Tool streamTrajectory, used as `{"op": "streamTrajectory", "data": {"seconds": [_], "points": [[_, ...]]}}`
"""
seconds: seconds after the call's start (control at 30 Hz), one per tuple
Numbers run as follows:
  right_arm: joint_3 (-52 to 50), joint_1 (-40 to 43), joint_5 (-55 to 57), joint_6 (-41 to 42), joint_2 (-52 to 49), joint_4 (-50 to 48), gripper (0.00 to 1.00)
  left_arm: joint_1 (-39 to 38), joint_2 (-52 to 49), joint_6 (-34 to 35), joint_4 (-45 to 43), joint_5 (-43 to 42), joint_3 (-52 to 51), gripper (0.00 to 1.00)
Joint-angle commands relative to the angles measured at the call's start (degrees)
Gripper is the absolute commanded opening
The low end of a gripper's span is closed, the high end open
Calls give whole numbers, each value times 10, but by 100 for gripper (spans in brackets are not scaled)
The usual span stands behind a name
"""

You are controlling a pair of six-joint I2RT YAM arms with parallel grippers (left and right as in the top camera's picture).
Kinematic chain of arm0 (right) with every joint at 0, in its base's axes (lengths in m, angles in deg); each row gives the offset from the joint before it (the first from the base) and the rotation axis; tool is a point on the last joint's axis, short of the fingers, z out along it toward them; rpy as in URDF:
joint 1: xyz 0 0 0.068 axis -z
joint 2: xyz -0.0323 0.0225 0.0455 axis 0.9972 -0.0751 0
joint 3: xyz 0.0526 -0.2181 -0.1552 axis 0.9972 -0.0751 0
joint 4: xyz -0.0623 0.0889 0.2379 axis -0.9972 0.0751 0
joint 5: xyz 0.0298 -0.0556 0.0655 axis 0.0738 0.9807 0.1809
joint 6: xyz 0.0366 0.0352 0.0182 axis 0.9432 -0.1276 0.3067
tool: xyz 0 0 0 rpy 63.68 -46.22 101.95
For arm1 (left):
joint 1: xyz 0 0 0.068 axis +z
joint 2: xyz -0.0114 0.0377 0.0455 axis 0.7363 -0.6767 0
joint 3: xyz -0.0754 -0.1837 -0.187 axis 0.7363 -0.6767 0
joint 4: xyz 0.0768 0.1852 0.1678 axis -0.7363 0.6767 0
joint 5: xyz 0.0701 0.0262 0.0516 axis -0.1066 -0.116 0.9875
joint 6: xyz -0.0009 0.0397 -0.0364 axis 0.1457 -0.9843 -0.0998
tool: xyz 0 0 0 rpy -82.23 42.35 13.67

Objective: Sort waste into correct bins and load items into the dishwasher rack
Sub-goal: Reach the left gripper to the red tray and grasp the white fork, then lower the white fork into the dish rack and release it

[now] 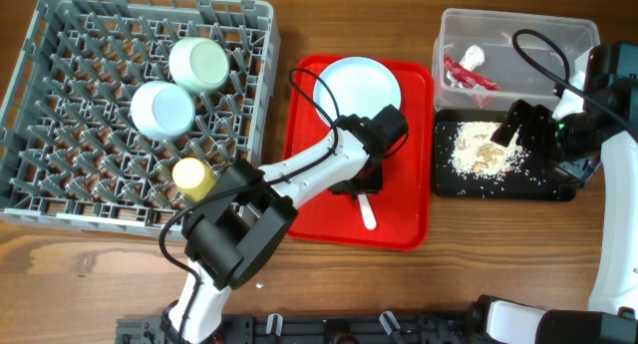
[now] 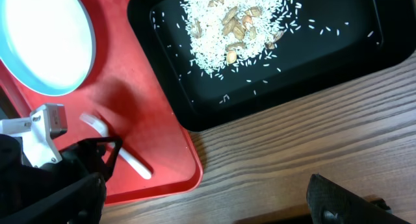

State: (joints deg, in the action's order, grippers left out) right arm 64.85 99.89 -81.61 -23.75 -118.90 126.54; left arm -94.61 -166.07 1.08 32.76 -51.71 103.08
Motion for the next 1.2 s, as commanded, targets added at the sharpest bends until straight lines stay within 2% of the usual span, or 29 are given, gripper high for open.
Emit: {"op": "streamTrajectory", "data": {"seconds": [0.0,0.07,0.1,0.23,0.33,0.4,0.5,0.6,0.67,0.8,0.93,1.1,1.17], "points": [[11,0,8,-12,10,0,100,-3,-18,11,-2,7,3,25],[11,0,8,-11,10,0,100,-3,-18,11,-2,7,3,13],[11,0,8,-11,10,0,100,-2,-18,11,-2,7,3,11],[11,0,8,-11,10,1,100,7,-12,11,-1,7,4,13],[11,0,8,-11,10,1,100,26,25,10,0,10,4,6],[11,0,8,-11,10,1,100,41,65,7,3,21,4,5],[11,0,8,-11,10,1,100,67,140,-56,5,27,4,4],[11,0,8,-12,10,1,100,105,208,-123,20,73,4,4],[11,0,8,-12,10,0,100,147,247,-208,27,98,4,4],[11,0,8,-11,10,1,100,243,257,-312,28,123,3,4],[11,0,8,-12,10,1,100,311,230,-363,7,104,3,4],[11,0,8,-11,10,1,100,336,177,-397,-14,86,3,4],[11,0,8,-11,10,0,100,339,154,-397,-15,86,3,9]]}}
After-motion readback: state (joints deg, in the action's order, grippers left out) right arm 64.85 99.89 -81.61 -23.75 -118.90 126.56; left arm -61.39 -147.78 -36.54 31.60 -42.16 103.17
